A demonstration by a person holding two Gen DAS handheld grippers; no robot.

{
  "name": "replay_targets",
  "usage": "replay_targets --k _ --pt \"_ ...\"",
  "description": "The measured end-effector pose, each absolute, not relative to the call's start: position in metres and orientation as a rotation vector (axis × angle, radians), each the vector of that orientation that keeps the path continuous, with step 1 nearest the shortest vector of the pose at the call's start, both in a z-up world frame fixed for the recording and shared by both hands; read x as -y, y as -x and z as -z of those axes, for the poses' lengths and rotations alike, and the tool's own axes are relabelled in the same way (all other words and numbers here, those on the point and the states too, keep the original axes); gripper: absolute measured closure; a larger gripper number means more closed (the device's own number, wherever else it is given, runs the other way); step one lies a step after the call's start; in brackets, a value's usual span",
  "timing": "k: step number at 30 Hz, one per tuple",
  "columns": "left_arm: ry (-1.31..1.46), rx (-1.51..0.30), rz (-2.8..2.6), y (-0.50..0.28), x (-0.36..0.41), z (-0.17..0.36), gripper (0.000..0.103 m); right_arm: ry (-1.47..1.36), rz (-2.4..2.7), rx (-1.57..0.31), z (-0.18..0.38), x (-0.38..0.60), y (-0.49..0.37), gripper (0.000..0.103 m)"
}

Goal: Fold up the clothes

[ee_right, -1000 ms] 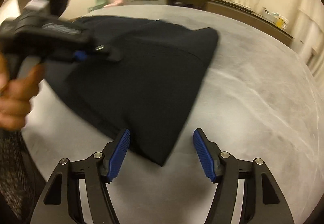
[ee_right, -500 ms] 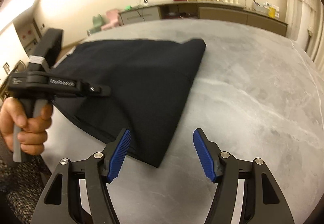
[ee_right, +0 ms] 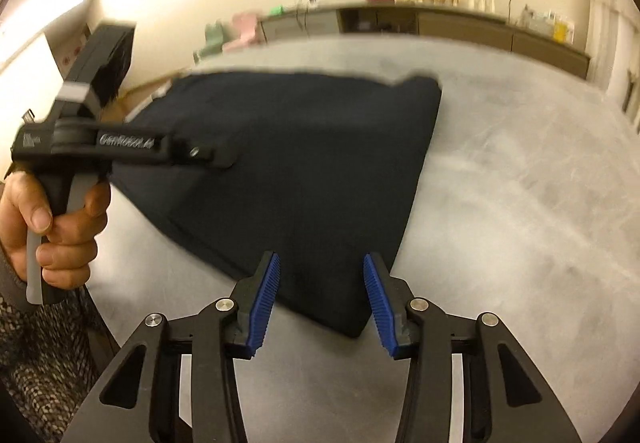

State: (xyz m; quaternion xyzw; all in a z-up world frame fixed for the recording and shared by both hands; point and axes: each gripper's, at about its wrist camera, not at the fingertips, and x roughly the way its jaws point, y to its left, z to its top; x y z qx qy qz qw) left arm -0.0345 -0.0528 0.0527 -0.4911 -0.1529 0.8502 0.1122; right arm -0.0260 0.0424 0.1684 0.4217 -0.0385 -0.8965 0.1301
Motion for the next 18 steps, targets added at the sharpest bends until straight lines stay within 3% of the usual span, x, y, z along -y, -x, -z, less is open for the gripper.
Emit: replay_targets --k 3,5,10,12,18 --pt "1.409 0.557 -2.593 0.025 0.098 -0.068 0.06 -1.267 2.589 0.092 -0.164 -0.039 0.03 0.056" --pt "1.374 0.662 -2.682 0.014 0.137 -0.077 0.05 -1.272 2.629 -0.005 -0.164 -0.033 0.022 0.056" --pt "1.3 1.167 -2.891 -0.021 0.26 -0.07 0.043 -1.232 2.758 -0.02 -0.196 -0.007 0.019 0.051" --pt "1.267 1.365 -2.894 -0.032 0.302 -0.062 0.042 -1.182 2.727 -0.085 -0.21 0.031 0.027 0.044" --pt "1.271 1.796 -2.813 -0.057 0.374 -0.023 0.039 -1.059 2.451 -0.442 -0.229 0.196 0.074 0.037"
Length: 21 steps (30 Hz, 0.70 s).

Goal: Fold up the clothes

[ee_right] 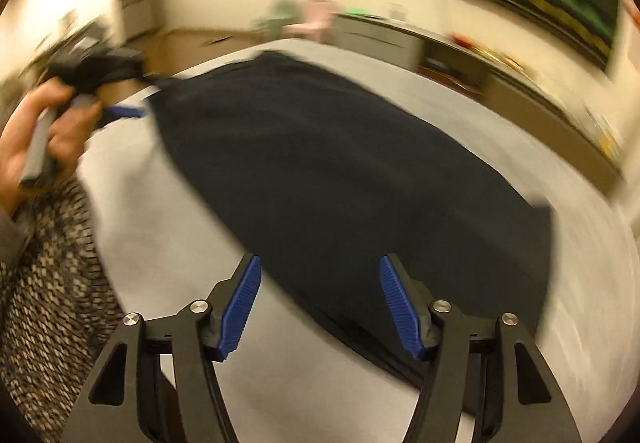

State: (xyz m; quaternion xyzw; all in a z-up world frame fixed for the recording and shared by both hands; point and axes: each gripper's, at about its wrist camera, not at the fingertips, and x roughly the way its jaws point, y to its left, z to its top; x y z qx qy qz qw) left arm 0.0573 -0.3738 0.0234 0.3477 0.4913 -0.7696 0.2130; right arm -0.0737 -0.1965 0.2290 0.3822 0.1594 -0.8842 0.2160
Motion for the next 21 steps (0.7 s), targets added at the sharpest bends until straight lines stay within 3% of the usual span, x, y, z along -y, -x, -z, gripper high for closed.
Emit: replay_targets --k 4,12,13,14,15,21 --pt "-0.929 -1.607 2.055 -0.076 0.399 -0.002 0.034 -0.995 2.321 -0.615 -0.219 0.284 0.112 0.036" --pt "-0.908 -1.727 2.089 -0.052 0.425 0.019 0.029 -0.944 2.188 -0.795 -0.186 0.395 0.18 0.038" --pt "-0.912 -1.729 2.096 -0.047 0.428 0.02 0.028 -0.954 2.185 -0.791 -0.183 0.398 0.188 0.042" --pt "-0.923 -1.713 2.106 -0.045 0.43 0.019 0.028 -0.965 2.182 -0.787 -0.18 0.402 0.197 0.066" --pt "-0.934 -1.696 2.116 -0.043 0.432 0.018 0.028 -0.976 2.183 -0.78 -0.179 0.405 0.204 0.097" --pt "-1.008 -1.552 2.136 -0.023 0.435 0.003 0.027 -1.005 2.203 -0.581 -0.203 0.393 0.222 0.1"
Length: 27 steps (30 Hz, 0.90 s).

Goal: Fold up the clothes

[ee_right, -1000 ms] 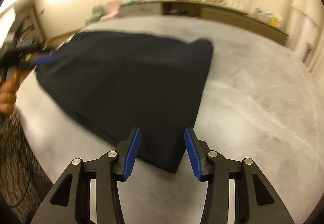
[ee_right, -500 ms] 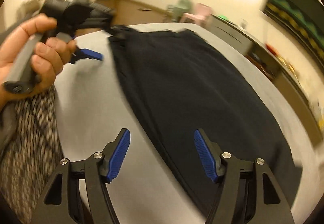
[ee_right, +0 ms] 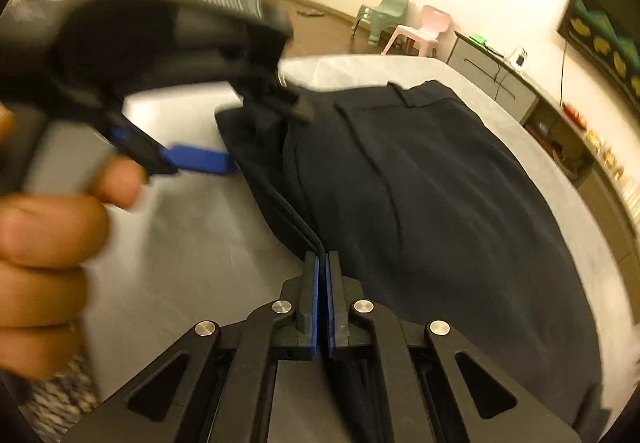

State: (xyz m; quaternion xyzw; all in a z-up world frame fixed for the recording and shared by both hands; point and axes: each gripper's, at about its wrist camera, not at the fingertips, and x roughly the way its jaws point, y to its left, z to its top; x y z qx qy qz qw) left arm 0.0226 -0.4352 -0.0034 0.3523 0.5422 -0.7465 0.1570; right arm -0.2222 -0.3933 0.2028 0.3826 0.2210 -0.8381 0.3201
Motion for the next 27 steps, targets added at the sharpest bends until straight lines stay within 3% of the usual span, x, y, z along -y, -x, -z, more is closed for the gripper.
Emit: replay_targets --k 3,5,7,10,12,15,22,24,26,27 --pt "-0.996 -1.469 2.138 -0.015 0.442 -0.003 0.03 -1.012 2.178 -0.519 -0.209 0.401 0.225 0.1" --pt "-0.976 -1.395 2.14 -0.013 0.446 -0.005 0.079 -1.029 2.161 -0.511 -0.205 0.401 0.224 0.1" --pt "-0.996 -1.366 2.164 -0.009 0.447 -0.004 0.089 -1.065 2.124 -0.497 -0.202 0.399 0.226 0.1" --pt "-0.965 -1.337 2.229 -0.009 0.447 -0.015 0.092 -1.09 2.099 -0.409 -0.217 0.384 0.241 0.085" --pt "-0.947 -1.243 2.292 -0.005 0.44 -0.027 0.092 -1.076 2.118 -0.305 -0.24 0.365 0.259 0.059" --pt "-0.939 -0.987 2.385 0.008 0.415 -0.05 0.093 -1.075 2.153 -0.166 -0.268 0.337 0.291 0.057" --pt "-0.904 -0.349 2.553 0.021 0.336 -0.078 0.093 -1.567 2.266 -0.111 -0.196 0.294 0.432 0.056" --pt "-0.91 -0.196 2.594 0.025 0.312 -0.079 0.093 -1.561 2.268 -0.093 -0.187 0.292 0.445 0.044" --pt "-0.919 -0.083 2.621 0.029 0.294 -0.078 0.093 -1.571 2.239 -0.046 -0.19 0.3 0.457 0.044" --pt "-0.926 -0.042 2.63 0.031 0.288 -0.077 0.093 -1.55 2.229 -0.025 -0.195 0.305 0.461 0.038"
